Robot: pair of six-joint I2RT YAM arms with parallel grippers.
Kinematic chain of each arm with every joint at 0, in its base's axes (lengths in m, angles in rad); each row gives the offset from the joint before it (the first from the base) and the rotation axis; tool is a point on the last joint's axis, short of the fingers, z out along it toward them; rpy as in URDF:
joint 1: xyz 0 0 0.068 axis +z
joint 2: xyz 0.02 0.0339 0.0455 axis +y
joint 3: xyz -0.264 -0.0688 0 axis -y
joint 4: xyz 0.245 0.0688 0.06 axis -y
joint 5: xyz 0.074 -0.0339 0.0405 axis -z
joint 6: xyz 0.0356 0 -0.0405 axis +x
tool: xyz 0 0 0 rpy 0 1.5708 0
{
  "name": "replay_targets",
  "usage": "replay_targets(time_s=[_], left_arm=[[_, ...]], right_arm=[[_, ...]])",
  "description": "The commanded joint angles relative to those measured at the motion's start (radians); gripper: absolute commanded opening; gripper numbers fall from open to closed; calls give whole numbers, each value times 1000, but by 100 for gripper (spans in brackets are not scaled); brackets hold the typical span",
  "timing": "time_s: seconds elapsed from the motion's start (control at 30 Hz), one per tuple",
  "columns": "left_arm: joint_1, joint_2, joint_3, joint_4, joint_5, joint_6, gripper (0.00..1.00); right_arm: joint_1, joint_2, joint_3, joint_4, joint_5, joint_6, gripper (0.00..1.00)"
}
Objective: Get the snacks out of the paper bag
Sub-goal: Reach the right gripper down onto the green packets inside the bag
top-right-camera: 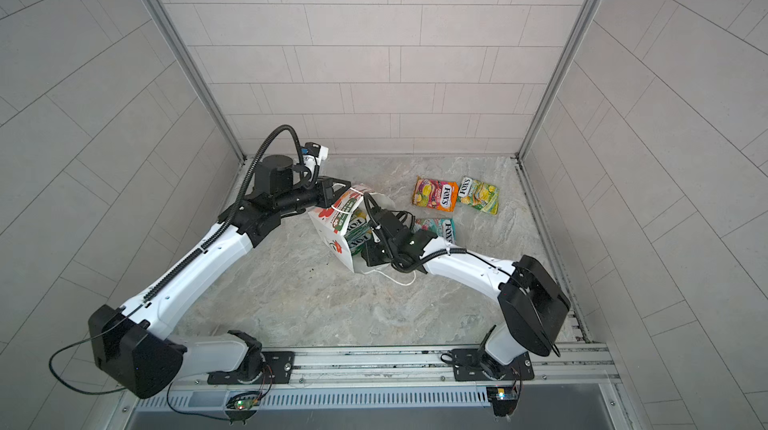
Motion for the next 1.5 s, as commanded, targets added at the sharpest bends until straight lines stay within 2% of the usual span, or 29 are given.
replay_targets(time_s=[0.0, 0.4, 1.47], left_arm=[[0, -25, -10, 30, 5, 0, 0], [0, -28, -9, 31, 4, 0, 0], [0, -18, -12, 34, 6, -2, 0]], right_arm=[[7, 38, 53, 14, 87, 72, 33], [7, 150, 99, 100, 218, 283, 31], [-19, 260, 127, 190, 188, 347, 32]])
